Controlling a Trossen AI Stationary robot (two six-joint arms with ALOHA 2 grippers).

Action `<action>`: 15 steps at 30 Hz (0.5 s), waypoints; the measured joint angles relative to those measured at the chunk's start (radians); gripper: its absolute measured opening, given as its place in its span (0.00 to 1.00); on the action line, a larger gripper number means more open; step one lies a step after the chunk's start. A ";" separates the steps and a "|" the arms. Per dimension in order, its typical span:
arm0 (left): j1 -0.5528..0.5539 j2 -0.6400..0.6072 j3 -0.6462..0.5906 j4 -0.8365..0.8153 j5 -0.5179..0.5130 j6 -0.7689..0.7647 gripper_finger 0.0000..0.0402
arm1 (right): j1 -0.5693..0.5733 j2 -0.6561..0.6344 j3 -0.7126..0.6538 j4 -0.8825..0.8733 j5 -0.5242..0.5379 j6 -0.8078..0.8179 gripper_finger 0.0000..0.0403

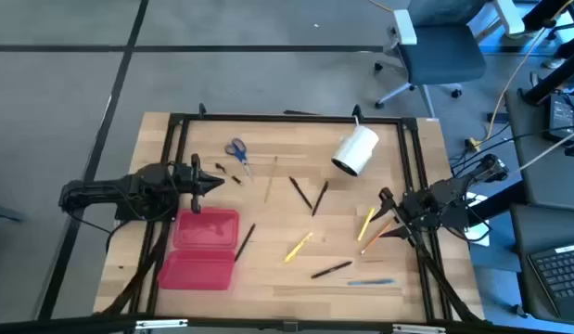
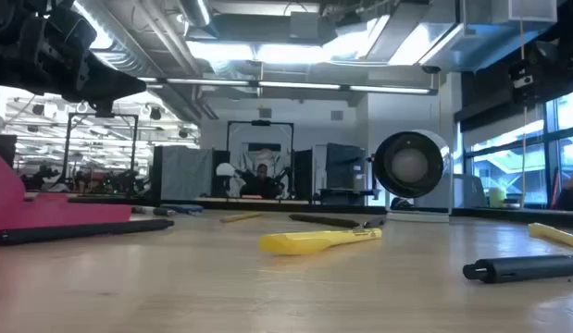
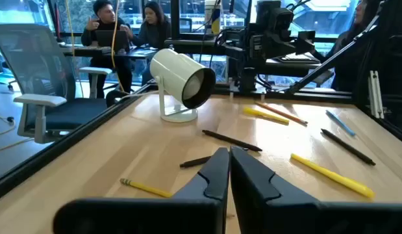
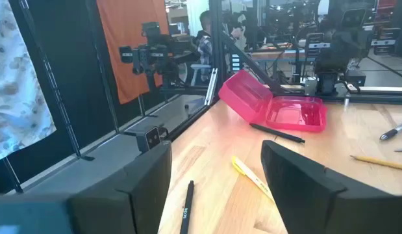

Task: Pick & place school supplies into a supply box

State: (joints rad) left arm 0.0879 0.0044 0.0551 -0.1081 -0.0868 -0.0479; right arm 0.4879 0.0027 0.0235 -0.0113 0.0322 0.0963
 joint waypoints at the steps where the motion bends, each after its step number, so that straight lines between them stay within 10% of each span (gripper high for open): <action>1: 0.000 0.000 0.000 0.000 0.000 0.000 0.02 | 0.000 0.000 0.000 0.000 0.000 0.000 0.60; 15: 0.000 0.000 0.000 0.000 0.000 0.000 0.03 | 0.000 0.000 0.000 0.000 0.000 0.000 0.60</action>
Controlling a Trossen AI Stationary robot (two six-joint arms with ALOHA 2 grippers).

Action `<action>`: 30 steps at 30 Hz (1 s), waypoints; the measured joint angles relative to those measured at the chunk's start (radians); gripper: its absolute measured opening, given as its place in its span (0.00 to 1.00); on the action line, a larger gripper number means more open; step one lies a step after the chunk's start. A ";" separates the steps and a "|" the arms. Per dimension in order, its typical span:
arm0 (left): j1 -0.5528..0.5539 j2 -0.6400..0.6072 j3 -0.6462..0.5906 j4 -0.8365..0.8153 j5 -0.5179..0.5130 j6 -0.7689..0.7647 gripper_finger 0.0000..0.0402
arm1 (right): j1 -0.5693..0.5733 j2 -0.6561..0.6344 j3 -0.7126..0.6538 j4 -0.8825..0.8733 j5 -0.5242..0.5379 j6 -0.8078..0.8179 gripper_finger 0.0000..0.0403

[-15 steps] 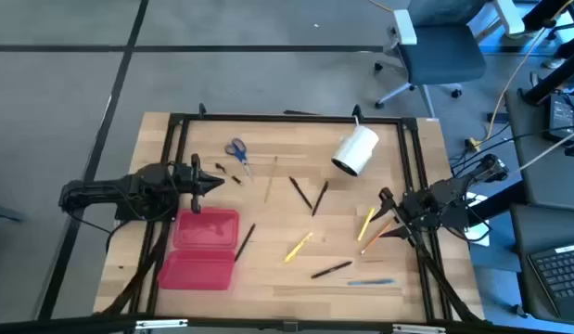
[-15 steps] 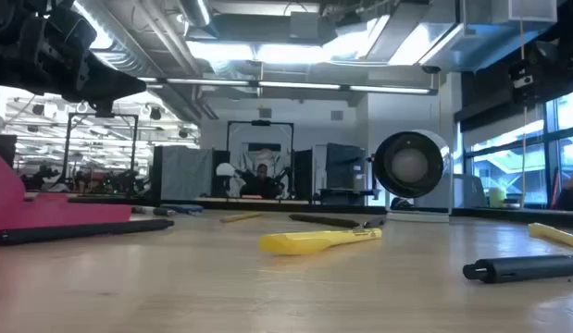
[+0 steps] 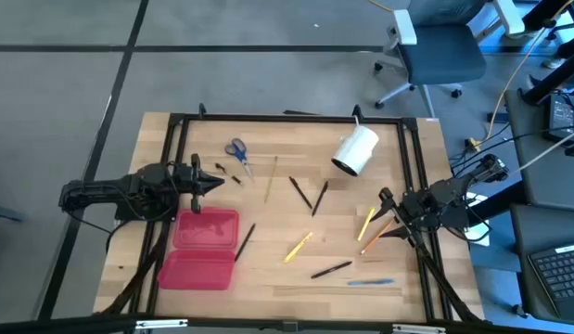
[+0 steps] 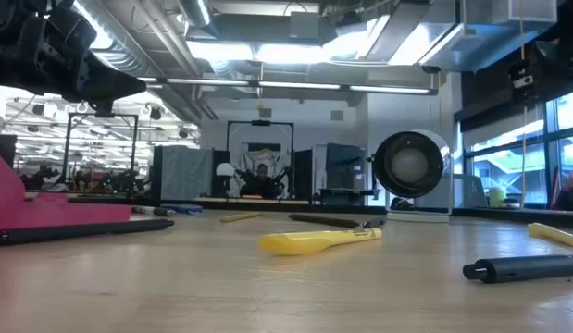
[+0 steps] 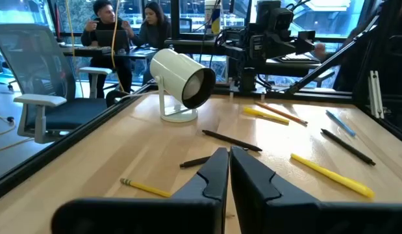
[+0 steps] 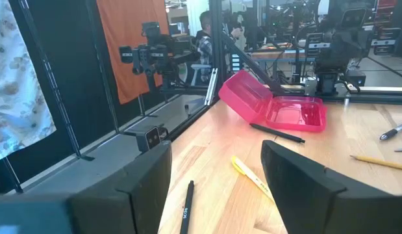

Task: Pick & place school supplies into a supply box

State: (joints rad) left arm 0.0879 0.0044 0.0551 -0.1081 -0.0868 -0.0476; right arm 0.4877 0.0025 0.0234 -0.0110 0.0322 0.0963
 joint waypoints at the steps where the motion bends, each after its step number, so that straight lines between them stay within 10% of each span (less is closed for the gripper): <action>1: 0.000 0.000 0.000 0.000 0.000 0.000 0.03 | 0.000 0.000 0.000 0.000 0.000 0.000 0.60; 30: 0.000 0.000 0.000 0.000 0.000 0.000 0.03 | 0.000 0.000 0.000 0.000 0.000 0.000 0.60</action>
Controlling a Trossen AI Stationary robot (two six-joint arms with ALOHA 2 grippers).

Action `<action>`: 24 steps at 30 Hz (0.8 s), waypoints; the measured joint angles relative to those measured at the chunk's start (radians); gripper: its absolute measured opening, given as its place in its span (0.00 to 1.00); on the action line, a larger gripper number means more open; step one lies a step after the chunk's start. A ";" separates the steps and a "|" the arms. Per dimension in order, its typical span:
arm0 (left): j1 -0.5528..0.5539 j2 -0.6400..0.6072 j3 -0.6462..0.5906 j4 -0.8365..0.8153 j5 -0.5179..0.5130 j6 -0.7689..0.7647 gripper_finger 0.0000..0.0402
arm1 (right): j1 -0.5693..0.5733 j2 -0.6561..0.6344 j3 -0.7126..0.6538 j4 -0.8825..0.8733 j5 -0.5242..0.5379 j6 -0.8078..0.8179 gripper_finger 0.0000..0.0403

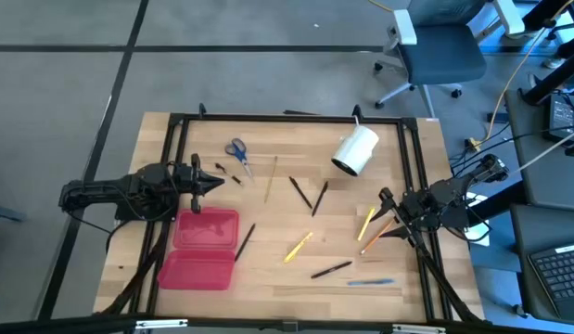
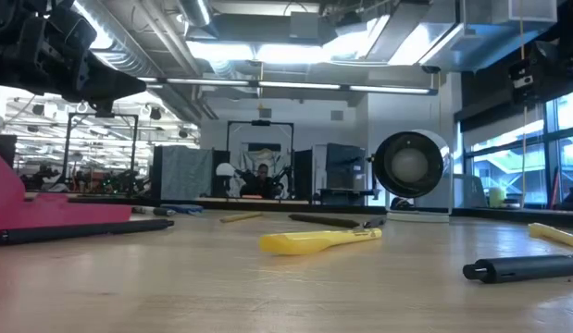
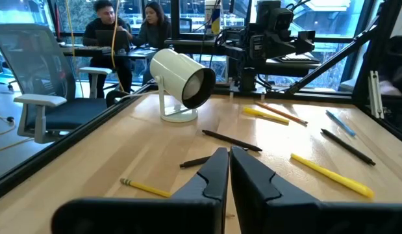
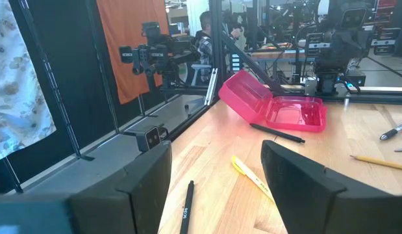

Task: Pick & place school supplies into a supply box

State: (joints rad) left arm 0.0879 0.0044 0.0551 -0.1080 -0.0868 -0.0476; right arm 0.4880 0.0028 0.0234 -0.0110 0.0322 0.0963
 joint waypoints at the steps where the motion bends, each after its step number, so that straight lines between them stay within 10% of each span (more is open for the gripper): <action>1: 0.000 0.000 0.000 0.000 0.000 0.000 0.03 | 0.000 0.000 0.000 0.000 0.000 0.000 0.60; 24: 0.000 0.000 0.000 0.000 0.000 0.000 0.03 | 0.000 0.000 0.000 0.000 0.000 0.000 0.60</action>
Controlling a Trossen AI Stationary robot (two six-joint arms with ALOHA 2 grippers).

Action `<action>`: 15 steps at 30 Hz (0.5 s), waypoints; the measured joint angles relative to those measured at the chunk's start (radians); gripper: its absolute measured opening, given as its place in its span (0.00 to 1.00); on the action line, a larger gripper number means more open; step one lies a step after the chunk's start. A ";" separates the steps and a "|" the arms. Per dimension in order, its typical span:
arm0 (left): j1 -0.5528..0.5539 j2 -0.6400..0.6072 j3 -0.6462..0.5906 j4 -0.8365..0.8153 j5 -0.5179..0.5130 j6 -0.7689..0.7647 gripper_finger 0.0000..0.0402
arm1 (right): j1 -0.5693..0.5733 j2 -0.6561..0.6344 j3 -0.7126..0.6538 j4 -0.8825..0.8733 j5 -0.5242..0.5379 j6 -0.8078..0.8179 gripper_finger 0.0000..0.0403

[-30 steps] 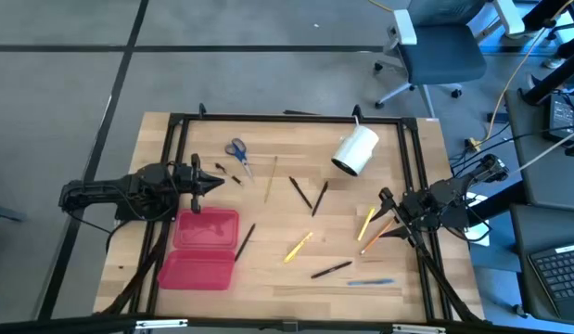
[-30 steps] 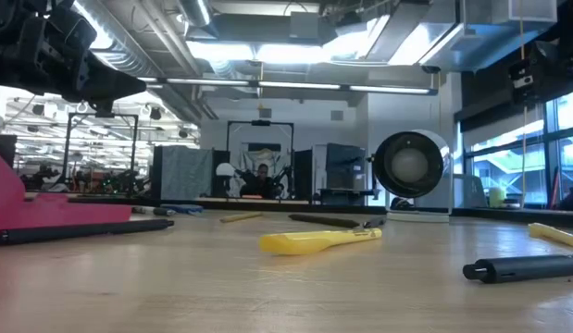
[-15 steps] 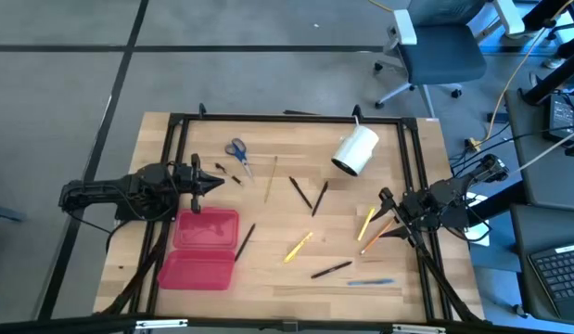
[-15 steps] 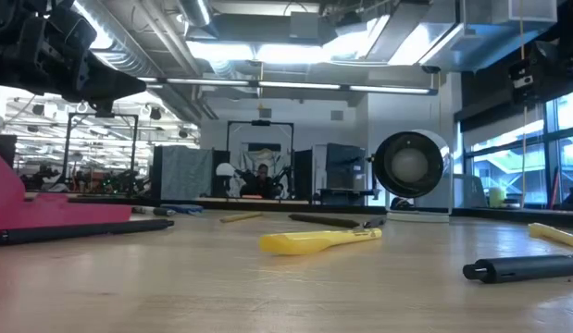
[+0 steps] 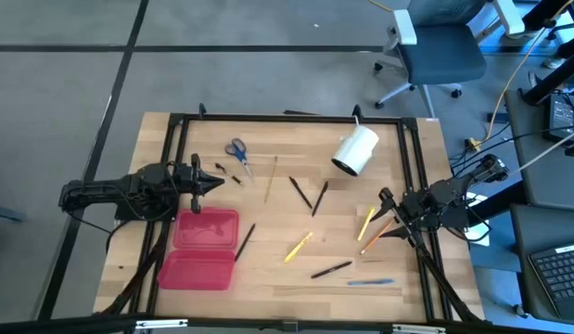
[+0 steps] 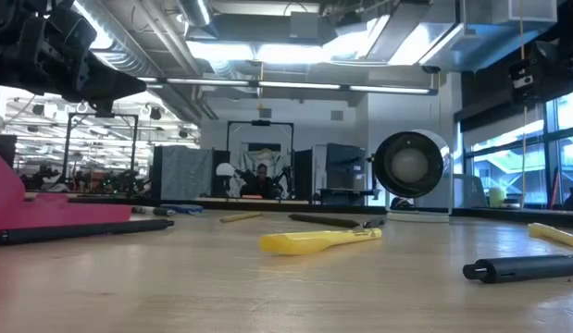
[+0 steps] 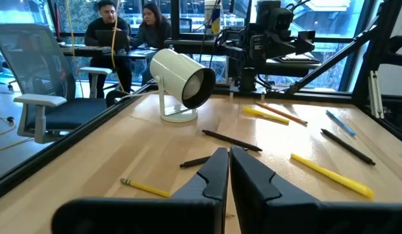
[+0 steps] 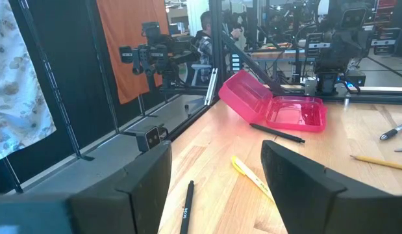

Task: Pick & place school supplies into a supply box

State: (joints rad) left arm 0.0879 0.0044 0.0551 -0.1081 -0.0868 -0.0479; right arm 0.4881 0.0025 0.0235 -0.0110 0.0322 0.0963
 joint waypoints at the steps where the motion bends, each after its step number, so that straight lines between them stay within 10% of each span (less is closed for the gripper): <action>1: 0.000 0.000 0.000 0.000 0.000 0.000 0.03 | 0.000 0.000 0.000 0.000 0.000 0.000 0.60; 15: 0.000 0.000 0.000 0.000 0.000 0.001 0.02 | 0.000 0.000 0.000 0.000 0.000 0.000 0.60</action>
State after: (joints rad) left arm 0.0879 0.0044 0.0551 -0.1078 -0.0868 -0.0472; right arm 0.4881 0.0028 0.0234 -0.0112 0.0322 0.0963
